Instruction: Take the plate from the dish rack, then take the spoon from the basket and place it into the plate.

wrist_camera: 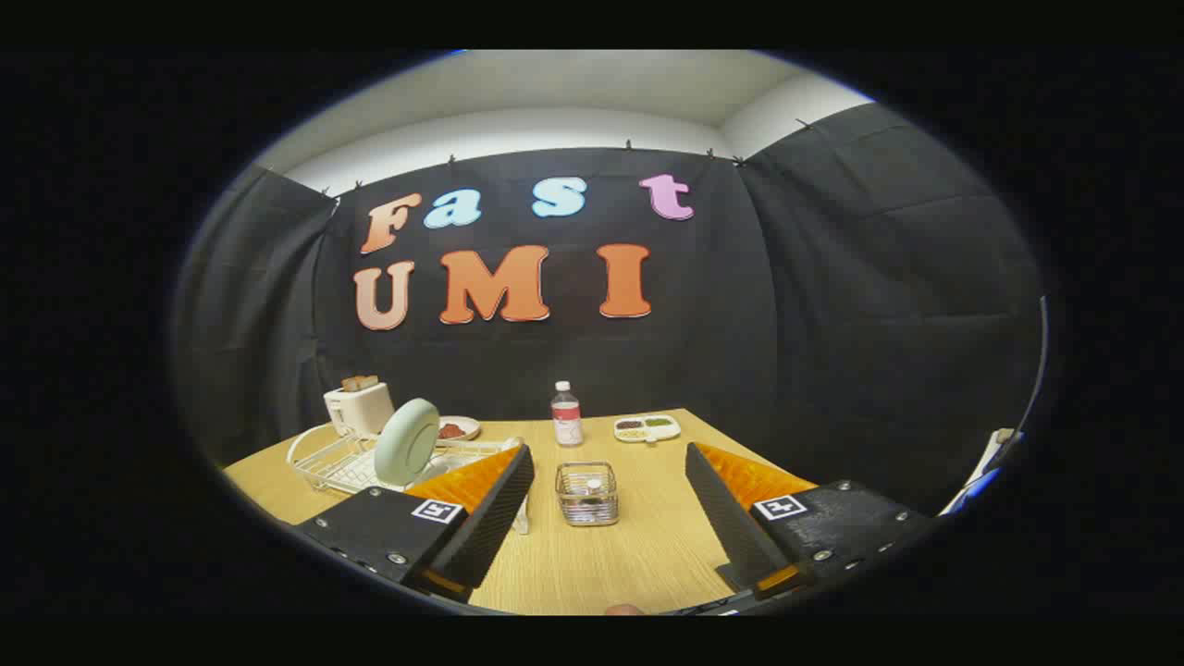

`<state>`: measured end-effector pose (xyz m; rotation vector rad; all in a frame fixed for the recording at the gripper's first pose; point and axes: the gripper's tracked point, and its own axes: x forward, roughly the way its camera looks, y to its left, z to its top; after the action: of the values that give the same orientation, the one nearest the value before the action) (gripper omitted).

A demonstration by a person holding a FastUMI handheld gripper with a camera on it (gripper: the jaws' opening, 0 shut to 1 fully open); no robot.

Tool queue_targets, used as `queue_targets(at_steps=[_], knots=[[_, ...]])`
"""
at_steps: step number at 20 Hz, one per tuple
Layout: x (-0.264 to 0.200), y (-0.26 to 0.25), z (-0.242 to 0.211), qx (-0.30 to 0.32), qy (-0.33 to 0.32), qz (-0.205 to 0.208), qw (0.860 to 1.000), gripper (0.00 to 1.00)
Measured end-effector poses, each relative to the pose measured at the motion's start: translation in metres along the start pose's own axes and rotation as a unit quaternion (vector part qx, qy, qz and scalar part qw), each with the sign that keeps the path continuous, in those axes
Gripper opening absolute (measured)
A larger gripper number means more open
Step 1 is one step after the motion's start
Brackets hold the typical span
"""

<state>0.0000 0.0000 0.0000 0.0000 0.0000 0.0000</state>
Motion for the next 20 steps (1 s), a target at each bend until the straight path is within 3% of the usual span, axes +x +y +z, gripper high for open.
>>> queue_targets(at_steps=[20], knots=[[0.0053,0.0003,-0.0026,-0.012,0.006,-0.002,1.0,0.98]])
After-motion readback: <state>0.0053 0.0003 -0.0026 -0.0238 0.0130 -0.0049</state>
